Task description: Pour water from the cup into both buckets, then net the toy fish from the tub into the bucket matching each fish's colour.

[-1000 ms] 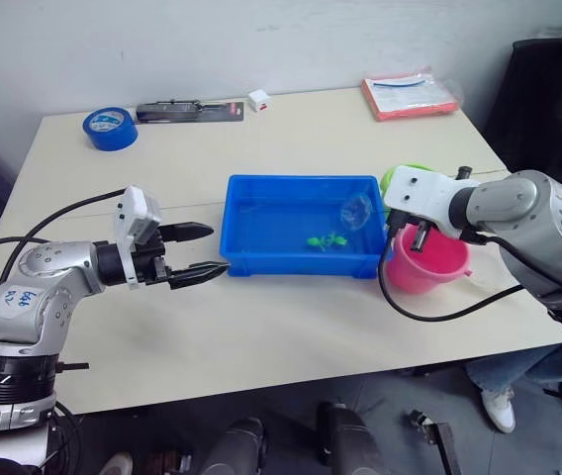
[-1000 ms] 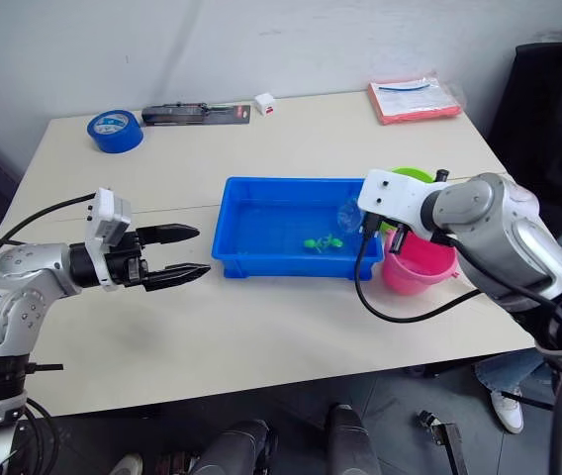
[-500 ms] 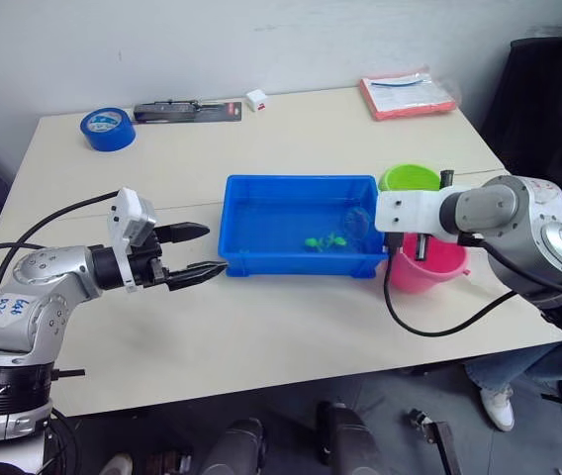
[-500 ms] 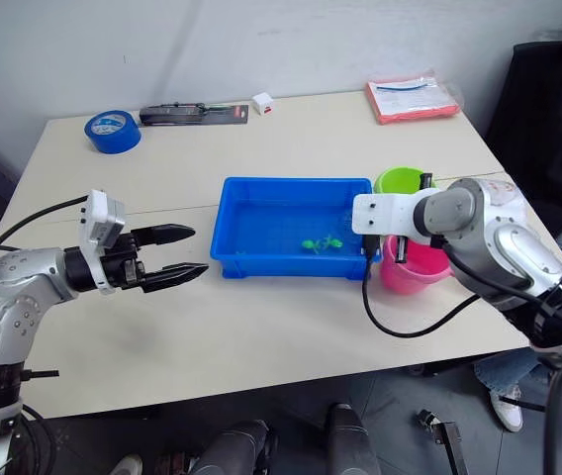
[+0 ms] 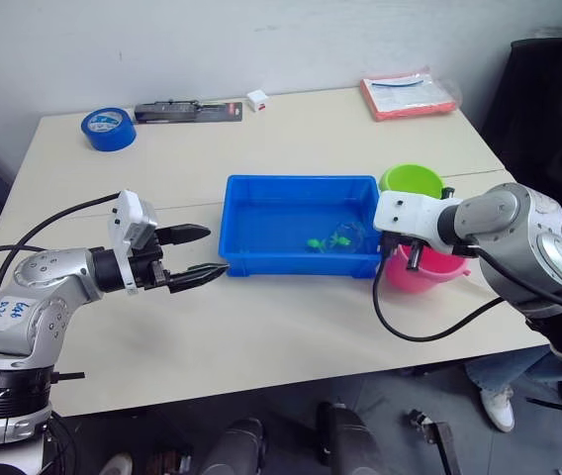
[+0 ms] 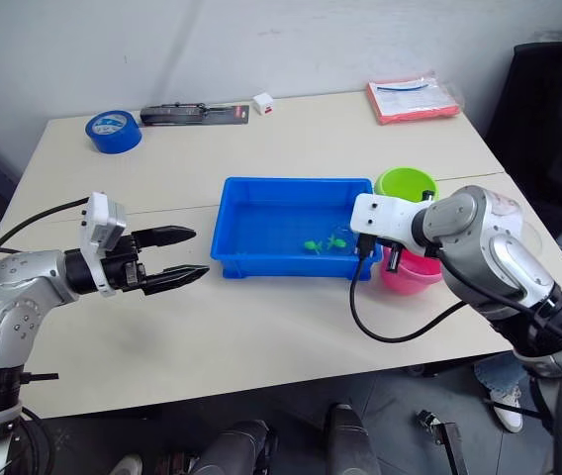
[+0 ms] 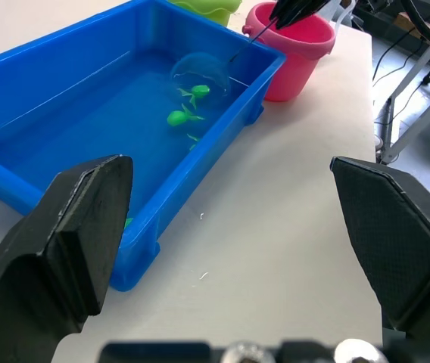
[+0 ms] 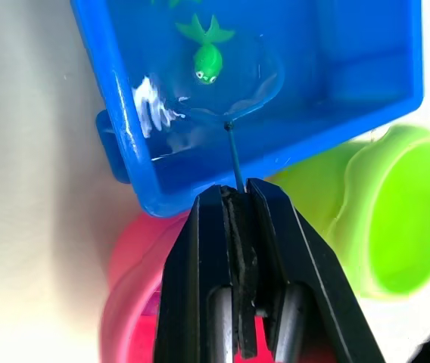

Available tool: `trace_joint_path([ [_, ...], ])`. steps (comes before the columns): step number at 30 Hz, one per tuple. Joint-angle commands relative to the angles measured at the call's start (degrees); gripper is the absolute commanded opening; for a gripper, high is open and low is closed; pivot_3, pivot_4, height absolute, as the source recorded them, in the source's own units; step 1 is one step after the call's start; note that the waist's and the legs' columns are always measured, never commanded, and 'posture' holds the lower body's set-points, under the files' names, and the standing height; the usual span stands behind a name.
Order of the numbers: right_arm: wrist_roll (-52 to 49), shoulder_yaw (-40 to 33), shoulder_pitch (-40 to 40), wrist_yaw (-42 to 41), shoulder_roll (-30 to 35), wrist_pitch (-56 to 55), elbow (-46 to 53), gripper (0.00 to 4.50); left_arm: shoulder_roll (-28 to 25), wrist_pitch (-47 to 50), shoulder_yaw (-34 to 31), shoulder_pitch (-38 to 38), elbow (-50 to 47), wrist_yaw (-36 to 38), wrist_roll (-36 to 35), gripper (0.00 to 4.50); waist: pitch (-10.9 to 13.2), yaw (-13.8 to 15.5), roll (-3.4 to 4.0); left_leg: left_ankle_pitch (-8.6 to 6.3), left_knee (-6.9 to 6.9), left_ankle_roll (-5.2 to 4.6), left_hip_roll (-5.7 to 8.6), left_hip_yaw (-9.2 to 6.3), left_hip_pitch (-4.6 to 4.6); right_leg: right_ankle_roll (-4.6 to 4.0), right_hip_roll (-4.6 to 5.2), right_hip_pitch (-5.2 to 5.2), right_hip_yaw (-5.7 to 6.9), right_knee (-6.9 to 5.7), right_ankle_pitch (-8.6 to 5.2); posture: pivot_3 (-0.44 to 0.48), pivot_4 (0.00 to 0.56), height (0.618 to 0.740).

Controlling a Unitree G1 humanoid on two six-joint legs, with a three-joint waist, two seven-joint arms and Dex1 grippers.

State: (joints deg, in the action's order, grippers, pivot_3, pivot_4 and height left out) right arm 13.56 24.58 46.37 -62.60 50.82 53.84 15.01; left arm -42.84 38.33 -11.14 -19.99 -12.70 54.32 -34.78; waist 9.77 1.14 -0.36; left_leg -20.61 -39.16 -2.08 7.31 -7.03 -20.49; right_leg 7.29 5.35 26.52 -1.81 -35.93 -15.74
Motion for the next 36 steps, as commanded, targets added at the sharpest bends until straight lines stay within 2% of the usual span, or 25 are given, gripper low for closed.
trace_joint_path([
  [1, -1.86, -3.34, 0.6, 1.87, -1.68, 6.04, -0.24, 0.79, -1.14, -0.55, -1.51, -0.95, -1.07, 0.18, -0.99, 4.5, 0.0, -0.04, 0.0, 0.0, 0.0, 0.0, 0.0, 0.0, 0.0, 0.0, 0.0, 0.01, 0.0, 0.0, 0.0, 0.0, 0.15, 0.74],
  [9, -5.38, -5.64, 1.96, 5.95, -4.37, 12.6, -1.17, 0.79, -1.47, -0.79, -1.13, -1.74, -0.34, 0.55, -0.74, 4.5, 0.0, 0.01, 0.0, 0.0, 0.01, 0.0, 0.0, -0.01, 0.0, -0.01, 0.01, 0.0, 0.02, 0.0, 0.0, 0.0, 0.15, 0.74],
  [20, -15.61, -13.72, 7.57, 11.21, -9.04, 28.58, -1.96, 0.79, -1.42, -1.19, -0.36, -2.63, 0.52, 1.0, -0.2, 4.5, 0.0, -0.32, 0.01, 0.0, 0.03, 0.0, 0.01, -0.03, 0.0, -0.01, 0.02, 0.0, 0.03, -0.02, 0.0, 0.0, 0.15, 0.74],
  [29, -22.43, -21.01, 8.6, 16.42, -11.5, 32.0, -1.73, 0.79, -0.38, -2.89, 1.05, -5.68, 3.19, 1.09, 0.55, 4.5, 0.0, -0.53, 0.01, 0.0, 0.04, 0.0, 0.01, -0.04, -0.01, -0.01, 0.02, 0.0, 0.04, -0.03, 0.0, 0.0, 0.15, 0.74],
  [36, -26.02, -27.7, 6.75, 19.77, -9.65, 29.72, 0.49, 0.79, 1.22, -5.54, 2.92, -9.75, 6.84, 1.9, 1.6, 4.5, 0.0, -0.67, 0.0, 0.0, 0.04, 0.0, 0.02, -0.04, -0.02, -0.01, 0.03, 0.0, 0.05, -0.04, 0.0, 0.0, 0.15, 0.74],
])
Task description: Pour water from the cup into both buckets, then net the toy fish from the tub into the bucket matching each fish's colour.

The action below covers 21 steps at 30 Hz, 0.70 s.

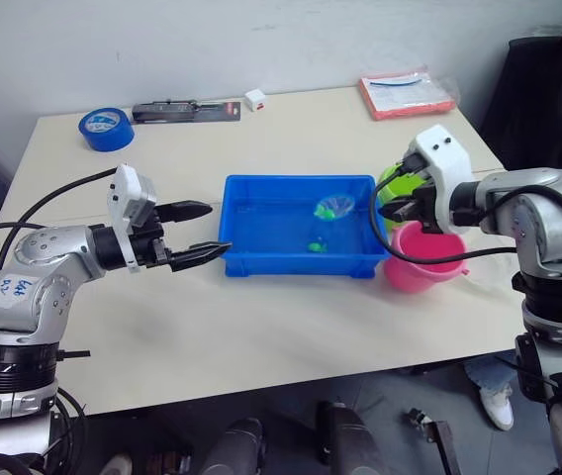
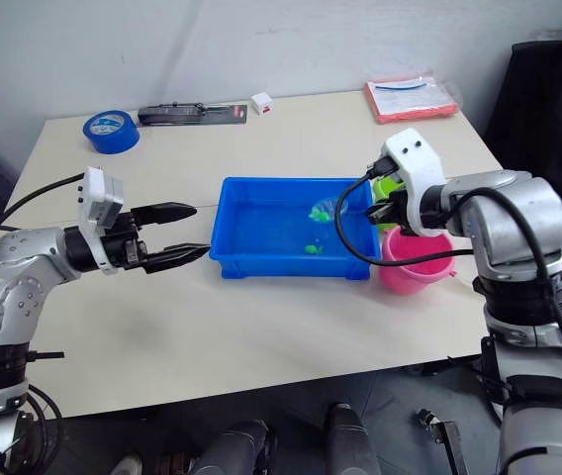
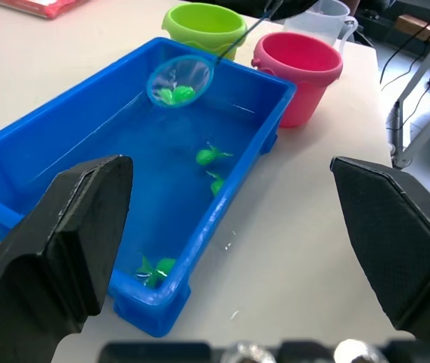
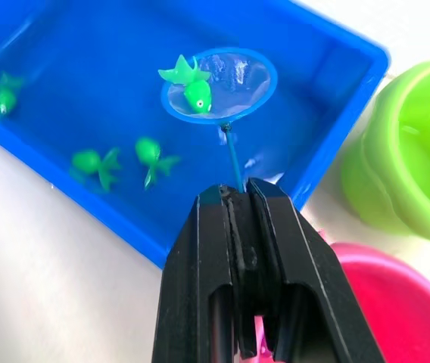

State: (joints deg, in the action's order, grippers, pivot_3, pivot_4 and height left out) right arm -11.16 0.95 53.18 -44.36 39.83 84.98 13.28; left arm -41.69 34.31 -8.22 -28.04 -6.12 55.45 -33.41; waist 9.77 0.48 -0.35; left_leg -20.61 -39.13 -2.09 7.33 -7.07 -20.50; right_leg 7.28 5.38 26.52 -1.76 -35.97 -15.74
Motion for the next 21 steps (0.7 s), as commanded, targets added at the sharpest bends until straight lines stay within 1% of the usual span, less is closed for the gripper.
trace_joint_path([
  [1, -1.57, -5.27, -0.41, 2.02, 2.07, -1.72, 2.42, 0.79, 0.24, -1.92, 0.31, -2.22, 0.77, 0.93, 0.51, 4.5, 0.0, -0.09, 0.0, 0.0, -0.01, 0.0, 0.0, 0.0, -0.01, 0.0, 0.0, 0.0, 0.01, 0.0, 0.0, 0.0, 0.15, 0.74],
  [8, -2.34, -11.92, -3.58, 5.31, 7.37, -3.23, 2.84, 0.79, 1.26, -5.21, 1.82, -5.07, 4.44, 1.91, 2.48, 4.5, 0.0, -0.38, 0.0, 0.0, 0.01, 0.0, 0.0, 0.0, -0.01, 0.0, 0.0, 0.0, 0.0, -0.01, 0.0, 0.0, 0.15, 0.74],
  [11, -2.05, -13.79, -5.43, 6.98, 9.34, -5.08, 2.14, 0.79, 1.58, -6.16, 2.31, -6.11, 5.95, 2.57, 3.09, 4.5, 0.0, -0.48, 0.0, 0.0, 0.02, 0.0, 0.0, 0.0, -0.01, 0.0, 0.01, 0.01, 0.0, 0.0, 0.0, 0.0, 0.15, 0.74],
  [14, -2.07, -14.14, -6.49, 8.45, 10.4, -6.89, 1.78, 0.79, 1.8, -6.91, 2.58, -6.85, 7.11, 3.08, 3.55, 4.5, 0.0, -0.65, 0.0, 0.0, 0.02, 0.0, 0.0, 0.03, -0.01, 0.0, 0.0, 0.02, -0.02, -0.01, 0.0, 0.0, 0.15, 0.74],
  [17, 1.82, -7.62, -9.96, 9.87, 14.07, -15.84, 3.23, 0.79, 2.31, -7.57, 3.22, -7.71, 8.15, 3.73, 4.18, 4.5, 0.0, -0.53, 0.0, 0.0, 0.02, 0.0, -0.01, 0.02, -0.01, 0.0, 0.0, 0.04, -0.01, -0.03, 0.0, 0.0, 0.15, 0.74],
  [21, 7.7, 0.8, -12.51, 10.84, 17.47, -27.86, 4.48, 0.79, 2.91, -8.24, 3.82, -8.68, 9.31, 4.47, 4.76, 4.5, 0.0, -0.56, 0.0, 0.0, -0.01, -0.01, 0.02, 0.05, -0.01, 0.01, 0.02, 0.03, -0.03, -0.02, 0.0, 0.0, 0.15, 0.74],
])
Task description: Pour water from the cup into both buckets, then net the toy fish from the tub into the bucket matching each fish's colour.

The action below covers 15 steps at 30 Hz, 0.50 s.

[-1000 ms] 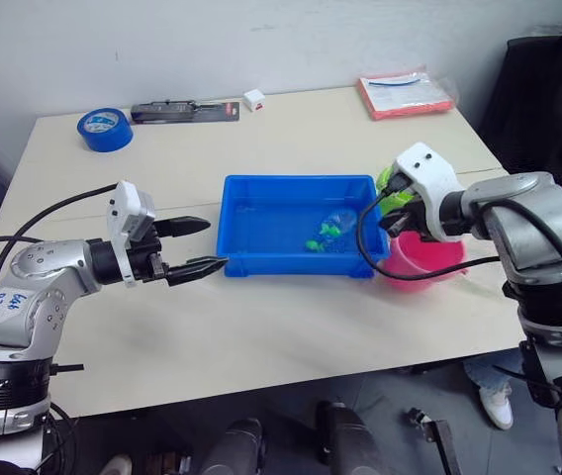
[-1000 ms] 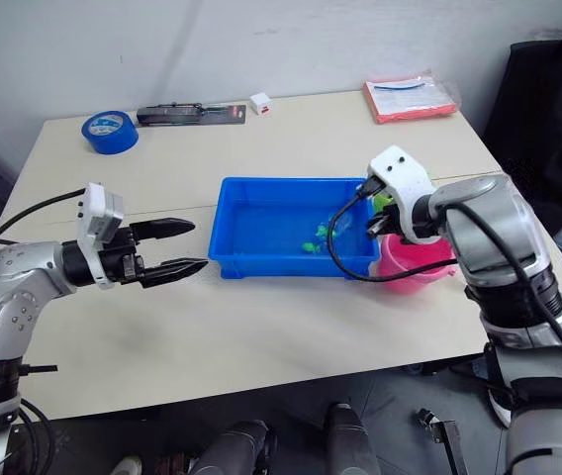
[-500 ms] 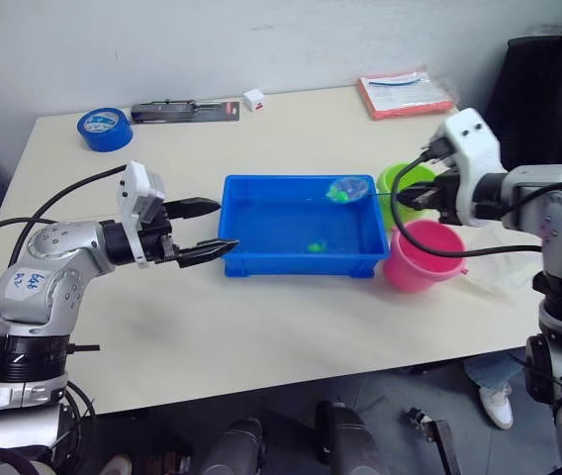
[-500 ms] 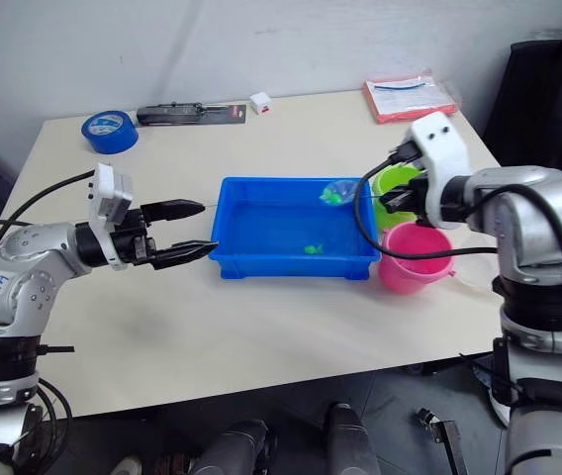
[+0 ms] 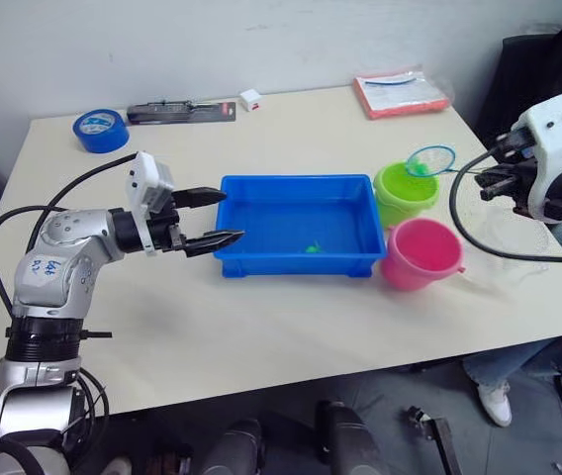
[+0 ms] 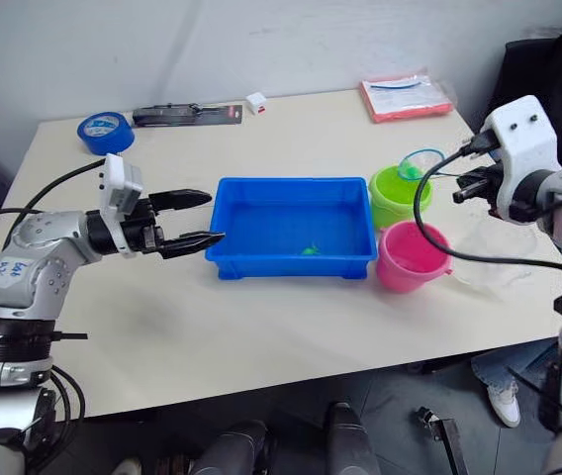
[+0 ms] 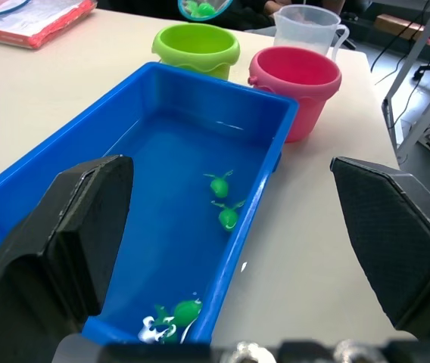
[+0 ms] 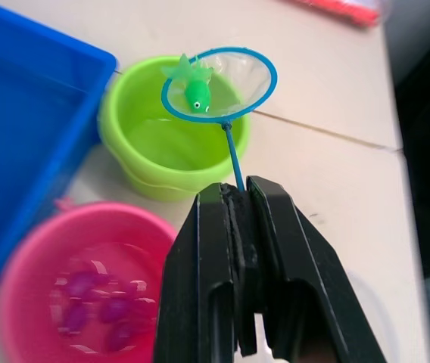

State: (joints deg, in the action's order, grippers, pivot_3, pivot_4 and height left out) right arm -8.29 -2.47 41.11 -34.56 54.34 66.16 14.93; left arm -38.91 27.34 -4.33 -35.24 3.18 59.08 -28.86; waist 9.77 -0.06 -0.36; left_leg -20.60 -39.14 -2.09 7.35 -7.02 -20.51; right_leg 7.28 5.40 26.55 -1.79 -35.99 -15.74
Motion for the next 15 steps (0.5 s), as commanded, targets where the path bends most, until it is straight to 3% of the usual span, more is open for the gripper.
trace_joint_path([
  [1, 7.6, 6.88, -1.38, 1.26, 4.5, -12.84, 3.12, 0.79, 0.24, -1.38, 0.01, -1.67, 0.26, 0.96, 0.34, 4.5, 0.0, -0.02, 0.0, 0.0, 0.0, 0.0, 0.0, 0.01, 0.0, 0.0, 0.0, 0.01, -0.01, 0.0, 0.0, 0.0, 0.15, 0.74],
  [9, 25.46, 16.62, -6.85, 3.33, 11.88, -35.81, 3.2, 0.79, 0.63, -1.88, 0.36, -2.1, 0.98, 1.5, 0.66, 4.5, 0.0, 0.01, 0.0, 0.0, 0.01, 0.0, -0.01, 0.01, 0.0, 0.0, -0.02, 0.03, 0.0, 0.03, 0.0, 0.0, 0.15, 0.74],
  [15, 34.96, 16.64, -9.78, 3.98, 13.7, -46.11, 2.02, 0.79, 0.84, -1.96, 0.44, -2.25, 1.24, 1.8, 0.82, 4.5, 0.0, 0.01, 0.0, 0.0, 0.0, 0.0, -0.01, 0.02, 0.0, 0.0, -0.04, 0.03, -0.02, 0.04, 0.0, 0.0, 0.15, 0.74],
])
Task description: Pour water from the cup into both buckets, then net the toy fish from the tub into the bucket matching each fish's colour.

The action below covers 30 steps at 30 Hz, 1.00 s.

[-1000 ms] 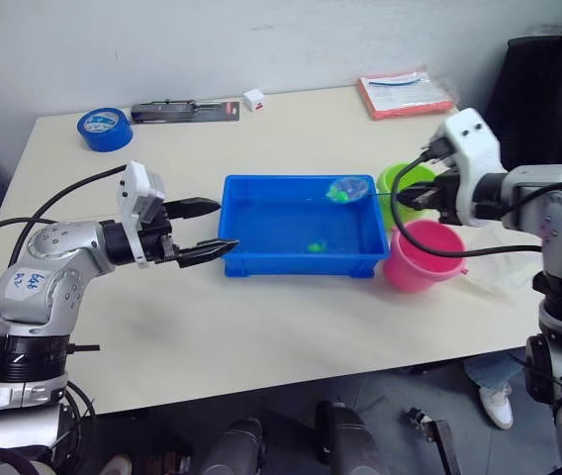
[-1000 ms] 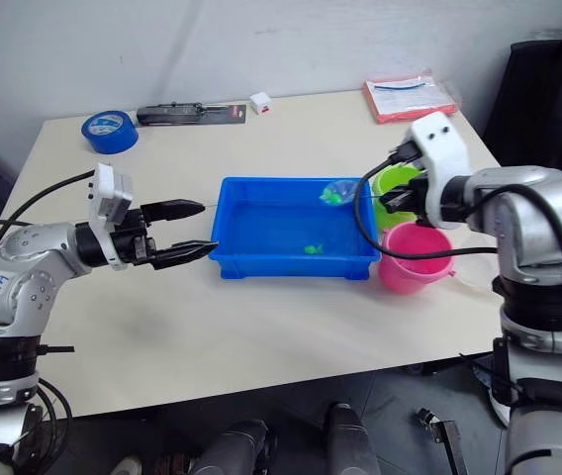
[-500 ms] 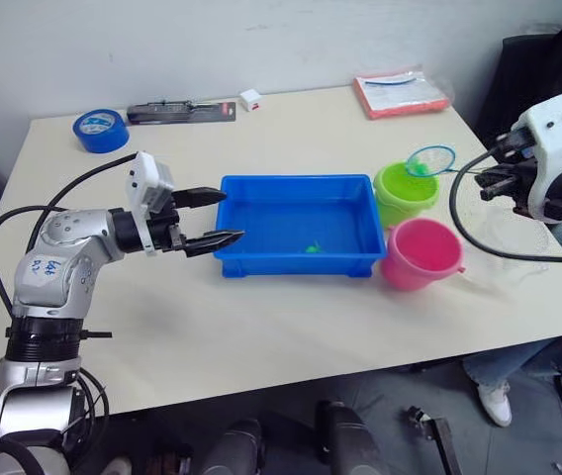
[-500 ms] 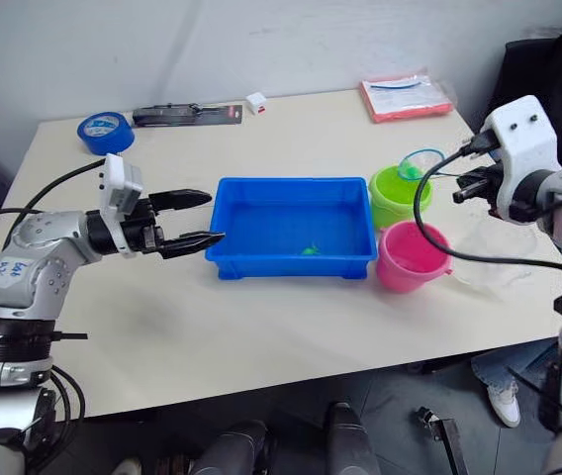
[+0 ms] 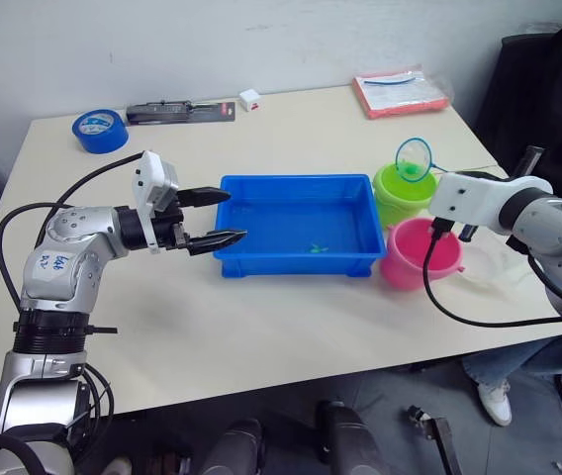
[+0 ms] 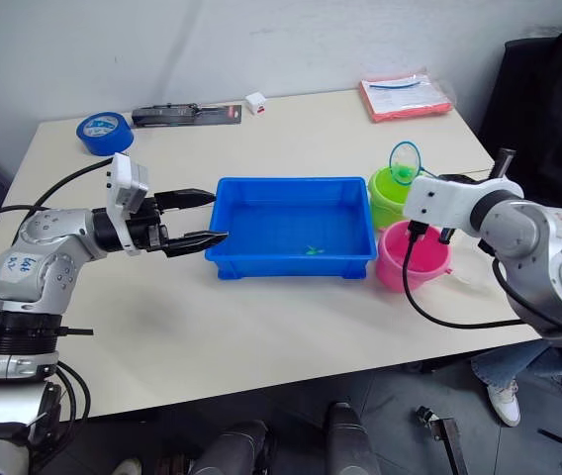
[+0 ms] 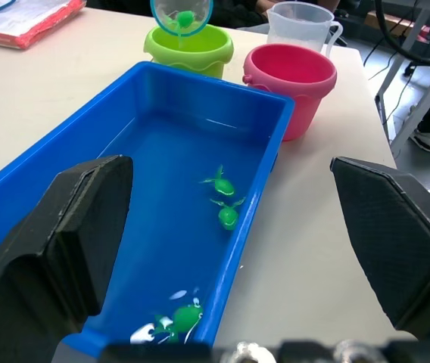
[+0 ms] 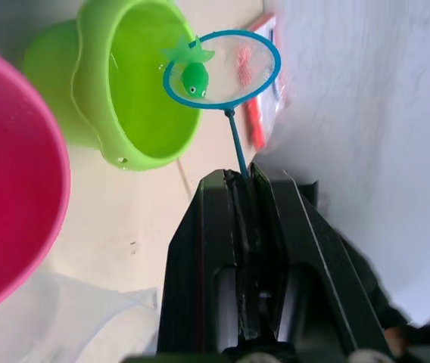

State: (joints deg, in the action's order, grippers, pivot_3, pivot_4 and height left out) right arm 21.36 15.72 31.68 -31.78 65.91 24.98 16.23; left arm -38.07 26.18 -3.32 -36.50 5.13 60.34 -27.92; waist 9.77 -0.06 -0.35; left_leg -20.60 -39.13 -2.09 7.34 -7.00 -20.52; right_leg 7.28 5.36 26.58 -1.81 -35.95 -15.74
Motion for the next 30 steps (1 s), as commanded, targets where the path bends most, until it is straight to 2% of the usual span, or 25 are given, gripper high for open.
trace_joint_path([
  [1, 7.2, -1.38, -0.64, 1.25, 2.6, -6.87, 0.36, 0.79, 0.05, -0.76, -0.54, -0.99, -0.69, 0.61, -0.11, 4.5, 0.0, 0.01, 0.0, 0.0, 0.0, 0.0, 0.0, 0.0, 0.0, 0.0, -0.01, 0.01, 0.0, -0.01, 0.0, 0.0, 0.15, 0.74],
  [9, 16.74, -3.46, -3.94, 1.6, 3.53, -14.69, -2.26, 0.79, 0.54, -0.78, -0.38, -0.65, -0.9, 0.84, -0.04, 4.5, 0.0, 0.0, 0.0, 0.0, 0.0, 0.0, 0.0, 0.01, 0.0, 0.0, -0.02, 0.0, -0.01, -0.02, 0.0, 0.0, 0.15, 0.74],
  [19, 26.9, -5.18, -6.15, 2.91, 2.0, -17.59, -1.71, 0.79, 1.17, -0.69, -0.26, -0.77, -0.88, 1.05, 0.19, 4.5, 0.0, -0.01, 0.0, 0.0, -0.02, 0.0, -0.01, 0.01, 0.0, 0.0, -0.04, 0.01, -0.02, -0.02, 0.0, 0.0, 0.15, 0.74],
  [30, 32.69, -6.71, -9.34, 4.4, 1.12, -22.06, -0.15, 0.79, 1.39, -0.46, -0.39, -0.07, -1.31, 0.82, 0.04, 4.5, 0.0, -0.02, 0.0, 0.0, -0.02, 0.0, 0.0, 0.03, 0.0, 0.0, -0.04, 0.0, -0.03, -0.03, 0.0, 0.0, 0.15, 0.74],
])
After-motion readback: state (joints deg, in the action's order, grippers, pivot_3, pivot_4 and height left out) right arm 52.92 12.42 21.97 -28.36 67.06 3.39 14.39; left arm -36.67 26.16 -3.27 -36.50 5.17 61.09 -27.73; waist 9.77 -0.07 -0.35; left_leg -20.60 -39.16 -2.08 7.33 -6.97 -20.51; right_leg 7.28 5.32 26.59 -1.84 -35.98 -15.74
